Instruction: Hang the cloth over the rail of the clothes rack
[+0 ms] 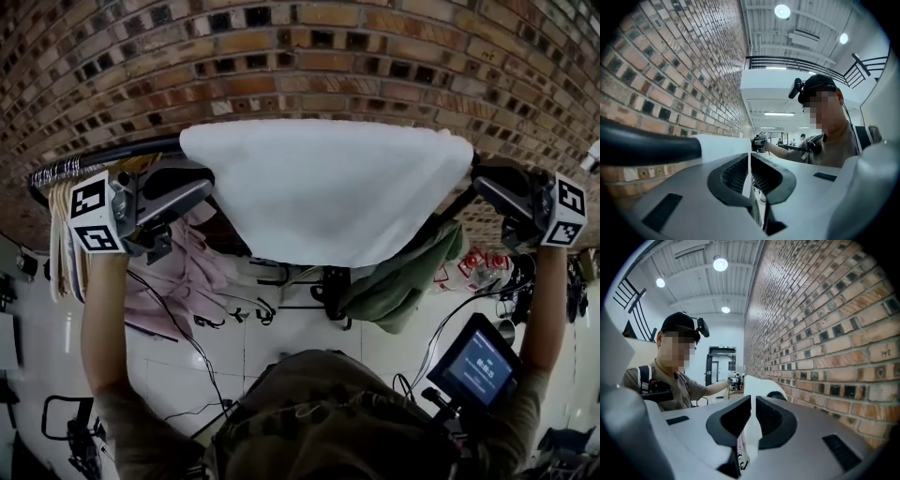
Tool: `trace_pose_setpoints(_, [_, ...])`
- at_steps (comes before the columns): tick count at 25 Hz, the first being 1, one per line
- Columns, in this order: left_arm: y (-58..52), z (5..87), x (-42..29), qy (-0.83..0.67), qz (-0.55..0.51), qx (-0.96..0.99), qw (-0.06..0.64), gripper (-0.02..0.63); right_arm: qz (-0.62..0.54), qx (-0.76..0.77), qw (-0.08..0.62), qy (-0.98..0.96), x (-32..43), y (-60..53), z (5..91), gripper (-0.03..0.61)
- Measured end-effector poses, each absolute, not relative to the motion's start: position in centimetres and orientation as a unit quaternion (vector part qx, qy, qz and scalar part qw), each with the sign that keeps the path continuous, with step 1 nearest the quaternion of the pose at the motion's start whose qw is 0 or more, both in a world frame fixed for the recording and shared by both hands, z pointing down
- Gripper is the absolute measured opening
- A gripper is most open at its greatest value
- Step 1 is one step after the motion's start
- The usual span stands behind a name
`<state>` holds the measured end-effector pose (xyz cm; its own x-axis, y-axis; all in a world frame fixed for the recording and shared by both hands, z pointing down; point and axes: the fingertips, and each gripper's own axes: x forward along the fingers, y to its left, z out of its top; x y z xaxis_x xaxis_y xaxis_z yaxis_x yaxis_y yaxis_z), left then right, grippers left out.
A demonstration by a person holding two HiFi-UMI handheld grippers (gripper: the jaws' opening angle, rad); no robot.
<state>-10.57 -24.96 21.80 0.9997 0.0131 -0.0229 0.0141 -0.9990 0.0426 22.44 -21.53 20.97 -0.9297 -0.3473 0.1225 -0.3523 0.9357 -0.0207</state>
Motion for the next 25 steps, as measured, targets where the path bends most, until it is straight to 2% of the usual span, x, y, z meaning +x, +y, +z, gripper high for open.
trace_pose_setpoints(1, [-25.0, 22.3, -10.6, 0.008, -0.008, 1.0, 0.028, 0.005, 0.024, 0.184, 0.059, -0.981, 22.6, -21.6, 21.5, 0.009])
trace_pose_setpoints(4, [-25.1, 23.8, -10.7, 0.012, -0.003, 0.999, 0.048, 0.026, 0.031, 0.193, 0.059, -0.979, 23.0, -21.3, 22.5, 0.094])
trace_pose_setpoints(5, [-25.3, 24.2, -10.8, 0.011, -0.001, 0.999, 0.053, 0.041, 0.034, 0.195, 0.059, -0.978, 23.1, -21.3, 22.6, 0.094])
trace_pose_setpoints(20, [-28.1, 26.1, -11.2, 0.005, -0.006, 0.996, 0.092, 0.043, 0.091, 0.286, 0.062, -0.952, 22.3, -22.5, 23.4, 0.094])
trace_pose_setpoints(22, [-28.1, 26.4, -11.0, 0.008, -0.004, 0.996, 0.092, 0.101, 0.097, 0.305, 0.051, -0.946, 22.6, -22.7, 23.5, 0.094])
trace_pose_setpoints(25, [-28.1, 26.4, -10.7, 0.011, -0.009, 0.996, 0.09, 0.103, 0.098, 0.324, 0.039, -0.94, 22.5, -23.0, 23.7, 0.094])
